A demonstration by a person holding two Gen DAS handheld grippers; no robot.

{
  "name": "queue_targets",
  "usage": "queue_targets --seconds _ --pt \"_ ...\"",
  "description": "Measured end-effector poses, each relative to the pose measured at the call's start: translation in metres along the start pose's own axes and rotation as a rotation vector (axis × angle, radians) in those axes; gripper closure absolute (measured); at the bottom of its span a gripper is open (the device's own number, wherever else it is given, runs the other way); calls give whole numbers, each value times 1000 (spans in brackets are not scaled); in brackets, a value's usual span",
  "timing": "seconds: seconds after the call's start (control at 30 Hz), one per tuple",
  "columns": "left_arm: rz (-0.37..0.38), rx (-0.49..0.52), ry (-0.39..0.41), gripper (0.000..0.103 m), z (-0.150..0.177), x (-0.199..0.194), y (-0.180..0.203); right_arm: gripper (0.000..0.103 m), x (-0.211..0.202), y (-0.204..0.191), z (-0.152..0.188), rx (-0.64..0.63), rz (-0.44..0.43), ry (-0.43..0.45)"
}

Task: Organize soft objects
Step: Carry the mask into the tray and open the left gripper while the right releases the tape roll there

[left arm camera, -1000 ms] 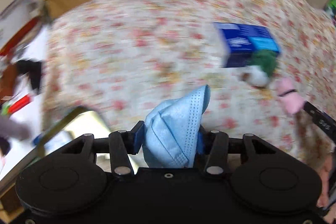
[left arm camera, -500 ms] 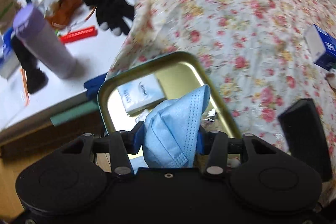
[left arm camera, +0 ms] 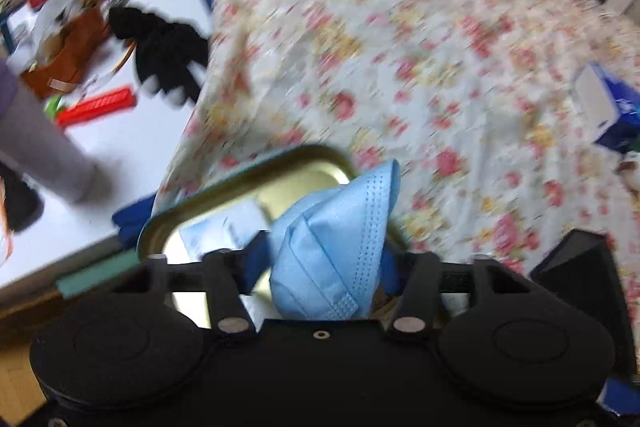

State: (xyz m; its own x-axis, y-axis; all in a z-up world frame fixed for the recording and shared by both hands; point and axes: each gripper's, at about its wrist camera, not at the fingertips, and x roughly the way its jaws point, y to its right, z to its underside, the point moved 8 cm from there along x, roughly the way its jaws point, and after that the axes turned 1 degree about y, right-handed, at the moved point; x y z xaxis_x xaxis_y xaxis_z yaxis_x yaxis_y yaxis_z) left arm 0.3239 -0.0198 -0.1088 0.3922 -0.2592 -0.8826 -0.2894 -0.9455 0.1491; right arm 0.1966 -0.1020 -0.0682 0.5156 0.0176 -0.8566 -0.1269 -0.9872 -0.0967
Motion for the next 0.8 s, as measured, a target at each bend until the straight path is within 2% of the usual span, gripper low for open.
queue_targets --seconds 0.1,0.17,0.43,0.8 --pt "-16 25 49 28 -6 -10 1 55 12 -9 -3 -11 -5 -15" --pt "-43 21 53 27 -8 -10 -3 55 18 -13 -5 -18 -7 -21" --pt "-63 -67 -25 27 1 5 -24 55 34 -24 -5 -40 -21 -53" --pt "-88 -110 -66 27 6 12 -33 54 39 -26 -1 -42 -14 -84"
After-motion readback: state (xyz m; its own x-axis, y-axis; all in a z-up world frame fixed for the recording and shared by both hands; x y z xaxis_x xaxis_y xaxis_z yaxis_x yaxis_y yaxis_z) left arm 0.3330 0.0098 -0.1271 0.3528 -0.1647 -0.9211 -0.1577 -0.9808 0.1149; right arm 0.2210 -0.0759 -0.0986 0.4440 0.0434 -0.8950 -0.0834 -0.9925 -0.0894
